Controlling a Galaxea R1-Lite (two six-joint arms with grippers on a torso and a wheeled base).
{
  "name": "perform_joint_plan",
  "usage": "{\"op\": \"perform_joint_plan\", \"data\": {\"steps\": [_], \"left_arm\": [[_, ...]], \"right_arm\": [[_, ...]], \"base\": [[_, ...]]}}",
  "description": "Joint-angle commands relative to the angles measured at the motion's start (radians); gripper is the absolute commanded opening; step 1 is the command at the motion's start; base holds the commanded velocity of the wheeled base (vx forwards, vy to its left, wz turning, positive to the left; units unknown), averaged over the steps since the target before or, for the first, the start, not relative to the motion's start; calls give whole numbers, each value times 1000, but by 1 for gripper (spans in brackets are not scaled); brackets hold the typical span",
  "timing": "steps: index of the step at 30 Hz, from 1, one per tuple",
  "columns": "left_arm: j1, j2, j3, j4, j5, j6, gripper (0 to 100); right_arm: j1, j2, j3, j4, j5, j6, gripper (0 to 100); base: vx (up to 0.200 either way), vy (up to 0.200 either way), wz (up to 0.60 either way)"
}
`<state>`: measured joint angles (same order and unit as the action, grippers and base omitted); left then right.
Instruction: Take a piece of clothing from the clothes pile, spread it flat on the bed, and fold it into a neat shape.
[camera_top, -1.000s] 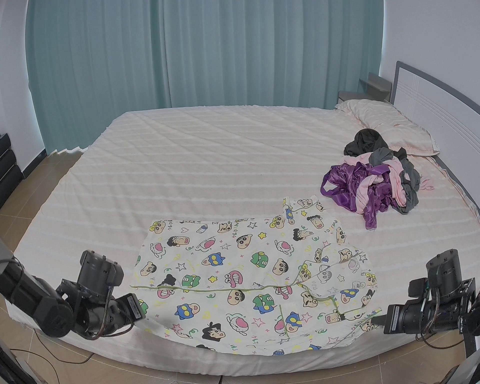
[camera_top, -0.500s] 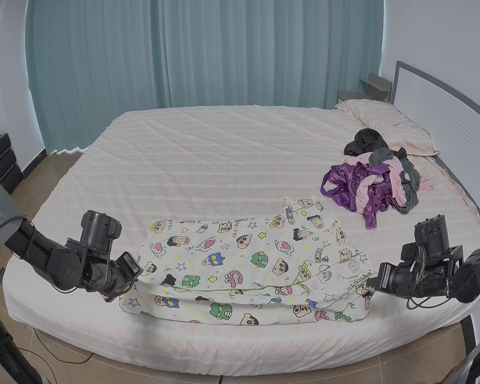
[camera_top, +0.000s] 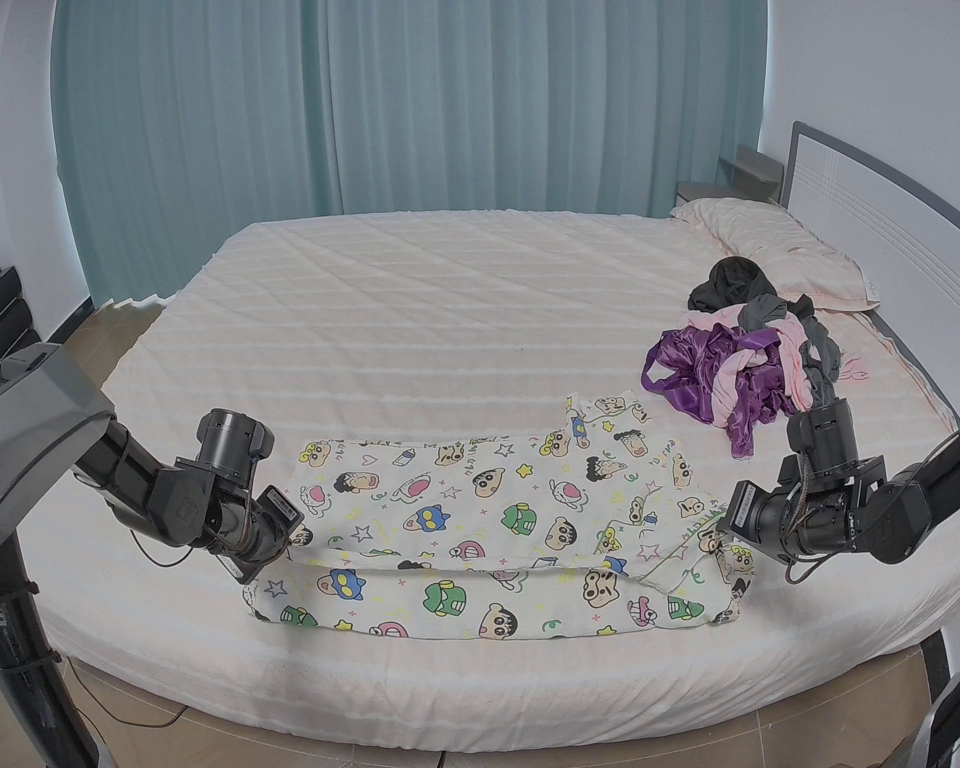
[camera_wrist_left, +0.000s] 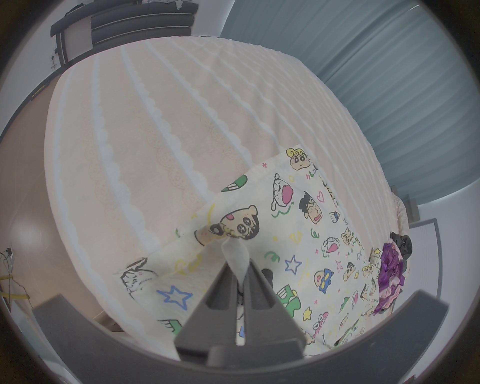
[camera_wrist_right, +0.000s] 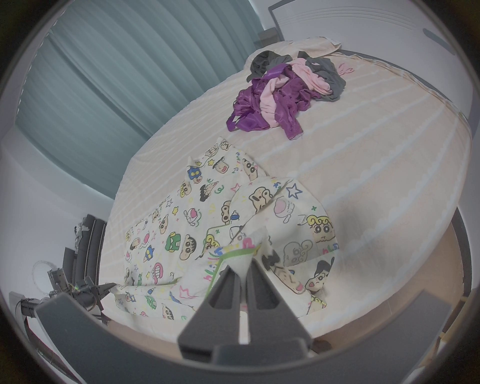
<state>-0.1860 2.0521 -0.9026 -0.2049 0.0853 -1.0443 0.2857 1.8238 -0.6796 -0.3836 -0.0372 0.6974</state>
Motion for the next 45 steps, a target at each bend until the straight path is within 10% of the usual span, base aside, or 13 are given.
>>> {"op": "perform_joint_plan", "data": {"steps": [1, 18, 19, 20, 45], "left_arm": [[10, 60, -52, 18, -1, -7, 0], [14, 122, -162, 79, -2, -37, 0], [14, 122, -167, 79, -6, -40, 0], [14, 122, -171, 81, -15, -51, 100], [71, -248, 188, 59, -226, -99, 100]], "right_arm": [[-5, 65, -38, 0, -7, 7, 0], [-13, 164, -126, 0, -4, 89, 0], [-14, 169, -127, 0, -3, 94, 100], [-14, 170, -130, 0, 2, 99, 100], [61, 239, -120, 0, -46, 386, 100]], "base": [[0, 0, 0], [0, 0, 0], [0, 0, 0], [0, 0, 0], [0, 0, 0]]}}
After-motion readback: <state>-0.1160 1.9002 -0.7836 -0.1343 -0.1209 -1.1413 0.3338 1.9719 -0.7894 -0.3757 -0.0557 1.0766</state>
